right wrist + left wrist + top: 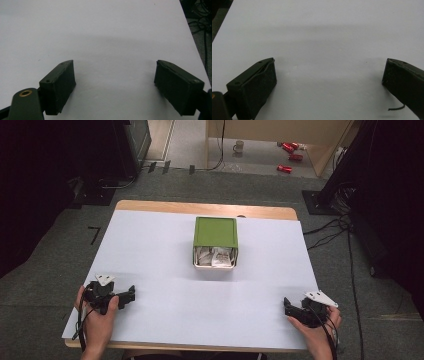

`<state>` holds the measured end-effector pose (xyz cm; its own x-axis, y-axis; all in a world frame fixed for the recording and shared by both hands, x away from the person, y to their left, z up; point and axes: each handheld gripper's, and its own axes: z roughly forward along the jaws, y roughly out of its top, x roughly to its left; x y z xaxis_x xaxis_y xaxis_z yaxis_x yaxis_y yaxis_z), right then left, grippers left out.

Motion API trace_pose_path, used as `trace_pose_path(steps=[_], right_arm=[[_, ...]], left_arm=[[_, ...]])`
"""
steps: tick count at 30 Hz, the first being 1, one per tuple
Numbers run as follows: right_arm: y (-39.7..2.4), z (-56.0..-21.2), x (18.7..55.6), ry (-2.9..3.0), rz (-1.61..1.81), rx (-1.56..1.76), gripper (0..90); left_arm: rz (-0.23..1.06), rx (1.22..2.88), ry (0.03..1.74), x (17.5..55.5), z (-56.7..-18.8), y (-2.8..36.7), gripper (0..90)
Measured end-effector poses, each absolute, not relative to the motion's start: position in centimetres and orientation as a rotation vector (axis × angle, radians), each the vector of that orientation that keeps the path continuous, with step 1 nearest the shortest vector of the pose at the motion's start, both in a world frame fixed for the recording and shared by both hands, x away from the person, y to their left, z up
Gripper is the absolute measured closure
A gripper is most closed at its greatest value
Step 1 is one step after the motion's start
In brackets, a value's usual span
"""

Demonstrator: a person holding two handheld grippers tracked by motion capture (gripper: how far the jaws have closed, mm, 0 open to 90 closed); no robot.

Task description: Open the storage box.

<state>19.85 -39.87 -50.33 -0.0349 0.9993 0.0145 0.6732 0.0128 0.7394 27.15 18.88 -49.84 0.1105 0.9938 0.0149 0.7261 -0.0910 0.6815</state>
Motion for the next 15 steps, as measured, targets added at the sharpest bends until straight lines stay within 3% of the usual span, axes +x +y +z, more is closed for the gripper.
trace_pose_path(steps=[15], right_arm=[[-40.06, -50.15, 19.93, 1.751, 0.819, 1.747, 15.8]], left_arm=[[0.672, 1.876, 1.669, 27.17, -49.83, 18.88, 0.0]])
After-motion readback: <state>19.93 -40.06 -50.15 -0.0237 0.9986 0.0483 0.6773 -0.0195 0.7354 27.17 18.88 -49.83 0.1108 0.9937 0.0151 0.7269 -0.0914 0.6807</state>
